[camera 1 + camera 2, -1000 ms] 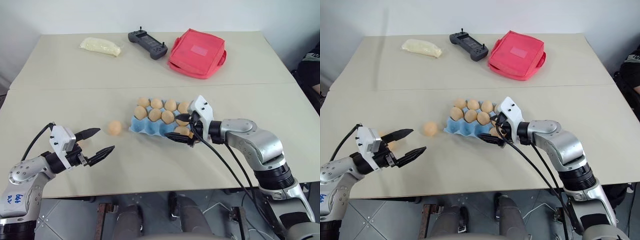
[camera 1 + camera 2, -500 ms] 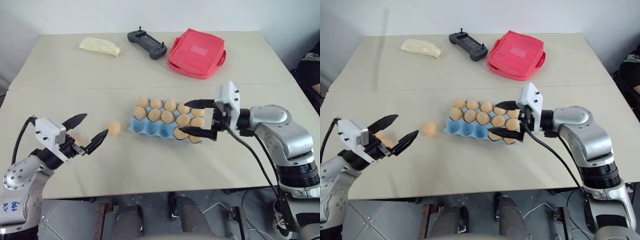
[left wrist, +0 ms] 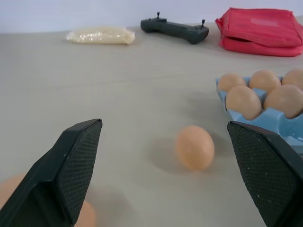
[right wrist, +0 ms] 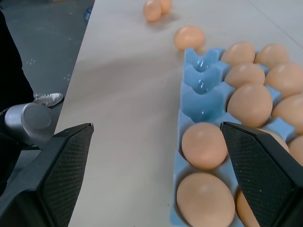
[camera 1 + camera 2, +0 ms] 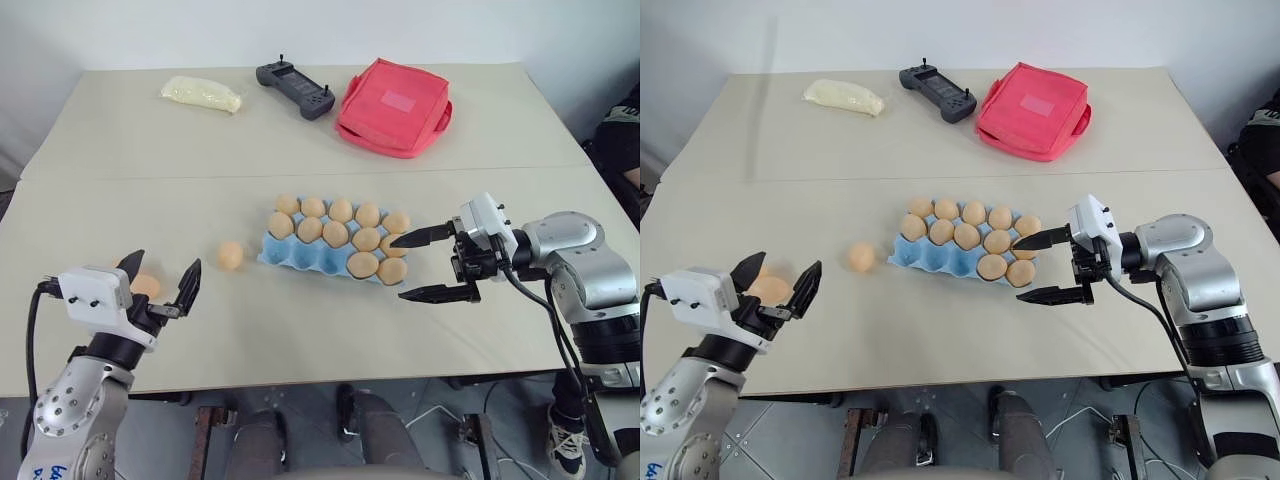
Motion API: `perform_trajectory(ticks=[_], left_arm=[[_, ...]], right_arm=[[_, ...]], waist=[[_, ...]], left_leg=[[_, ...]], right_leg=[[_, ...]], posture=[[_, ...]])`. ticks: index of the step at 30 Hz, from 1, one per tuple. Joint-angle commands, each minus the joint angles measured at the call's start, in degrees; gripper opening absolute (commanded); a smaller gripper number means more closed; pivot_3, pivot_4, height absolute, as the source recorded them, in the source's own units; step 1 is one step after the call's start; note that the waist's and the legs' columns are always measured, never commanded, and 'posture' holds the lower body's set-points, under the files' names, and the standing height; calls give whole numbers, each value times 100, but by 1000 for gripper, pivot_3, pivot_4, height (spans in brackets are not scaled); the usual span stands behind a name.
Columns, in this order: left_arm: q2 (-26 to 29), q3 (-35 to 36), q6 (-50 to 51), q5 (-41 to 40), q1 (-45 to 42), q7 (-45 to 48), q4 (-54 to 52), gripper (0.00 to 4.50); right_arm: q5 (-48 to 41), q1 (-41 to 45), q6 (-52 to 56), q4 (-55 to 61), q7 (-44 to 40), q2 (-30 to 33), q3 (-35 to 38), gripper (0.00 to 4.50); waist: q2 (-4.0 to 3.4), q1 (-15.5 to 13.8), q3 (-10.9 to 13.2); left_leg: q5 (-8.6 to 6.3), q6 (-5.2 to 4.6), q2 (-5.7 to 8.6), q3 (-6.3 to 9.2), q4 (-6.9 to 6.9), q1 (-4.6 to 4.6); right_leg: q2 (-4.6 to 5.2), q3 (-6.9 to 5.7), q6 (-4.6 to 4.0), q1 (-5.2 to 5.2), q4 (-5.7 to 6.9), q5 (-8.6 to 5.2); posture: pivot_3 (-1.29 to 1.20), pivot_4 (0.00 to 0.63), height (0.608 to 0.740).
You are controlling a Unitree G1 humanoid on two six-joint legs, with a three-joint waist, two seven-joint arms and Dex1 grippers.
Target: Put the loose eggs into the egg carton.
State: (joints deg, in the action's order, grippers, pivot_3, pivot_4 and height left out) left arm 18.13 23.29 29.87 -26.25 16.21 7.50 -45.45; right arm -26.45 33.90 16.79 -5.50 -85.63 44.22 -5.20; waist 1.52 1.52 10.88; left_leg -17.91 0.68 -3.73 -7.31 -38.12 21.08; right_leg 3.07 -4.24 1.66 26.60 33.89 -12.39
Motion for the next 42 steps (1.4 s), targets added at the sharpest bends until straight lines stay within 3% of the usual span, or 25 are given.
perform_trajectory(ticks=[1, 13, 22, 41, 42], left_arm=[[-16, -130, 298, 1, -26, -245, -406, 4500], [-17, -747, 918, 342, -1497, -639, 947, 4500], [-116, -845, 856, 638, -1592, -732, 1202, 4500], [72, -1423, 1171, 1095, -2674, -243, 2611, 4500], [90, -1465, 1145, 1150, -2700, -220, 2639, 4314]], right_arm=[[31, 282, -113, -64, -155, -108, -42, 4483], [52, 150, 50, 266, 186, -157, 52, 4483], [5, -134, 244, 614, 472, -117, 167, 4483], [-31, -303, 439, 940, 877, -184, 180, 4483], [-32, -319, 452, 961, 899, -179, 190, 4496]], waist=[[0, 5, 0], [0, -13, 0], [0, -11, 0], [1, -12, -1], [2, -12, -1]], left_leg=[[1, 0, 0, -1, -2, 0], [6, 4, -2, 10, -9, -1], [1, 12, -5, 12, -6, -4], [3, 10, -3, 10, -11, -4], [3, 10, -2, 10, -12, -3]], right_leg=[[-9, 6, -1, 0, 0, -1], [-43, 39, -3, -1, 2, 6], [-43, 38, -3, 1, 11, 7], [-41, 37, -3, 2, 20, 8], [-41, 38, -2, 2, 19, 8]], posture=[[0, 150, 740], [0, 150, 740], [0, 150, 740], [0, 150, 740], [0, 150, 740]])
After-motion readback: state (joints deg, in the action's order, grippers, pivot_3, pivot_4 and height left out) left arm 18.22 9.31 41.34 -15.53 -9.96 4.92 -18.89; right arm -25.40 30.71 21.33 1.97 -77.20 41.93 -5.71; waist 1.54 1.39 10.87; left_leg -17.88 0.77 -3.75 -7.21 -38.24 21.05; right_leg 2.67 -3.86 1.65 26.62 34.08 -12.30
